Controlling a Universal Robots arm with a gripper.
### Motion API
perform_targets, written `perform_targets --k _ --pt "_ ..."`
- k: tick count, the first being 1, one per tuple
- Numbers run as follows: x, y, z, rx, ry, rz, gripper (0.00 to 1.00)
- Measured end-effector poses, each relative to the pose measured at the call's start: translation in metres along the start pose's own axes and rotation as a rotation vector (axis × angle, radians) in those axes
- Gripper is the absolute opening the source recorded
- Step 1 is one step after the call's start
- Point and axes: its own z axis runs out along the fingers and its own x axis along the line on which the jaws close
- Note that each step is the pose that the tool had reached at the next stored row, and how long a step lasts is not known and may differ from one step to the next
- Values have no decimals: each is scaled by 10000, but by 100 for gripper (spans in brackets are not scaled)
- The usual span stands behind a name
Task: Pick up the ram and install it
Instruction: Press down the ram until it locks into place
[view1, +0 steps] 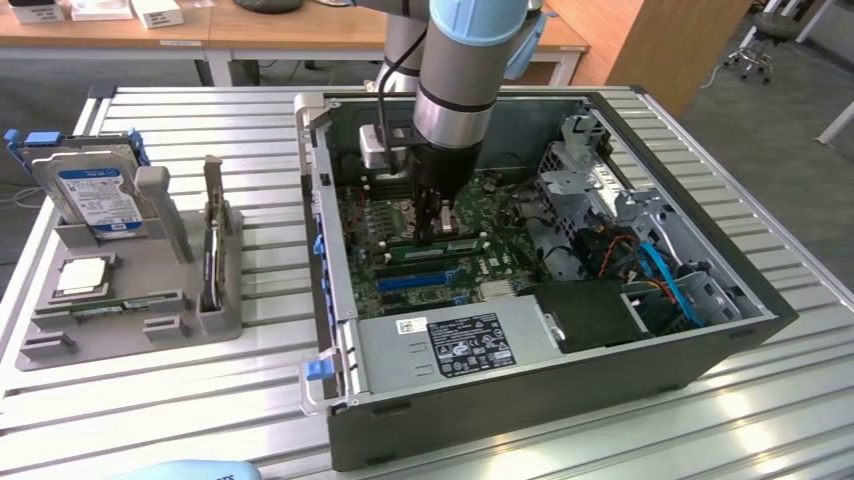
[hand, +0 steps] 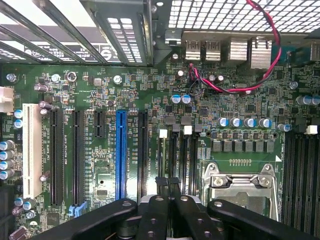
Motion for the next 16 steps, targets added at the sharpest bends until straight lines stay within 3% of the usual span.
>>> perform_targets --k 4,16 --pt "-3 -1 -25 12 -17 0 10" --pt "-3 7 -269 1 -1 1 10"
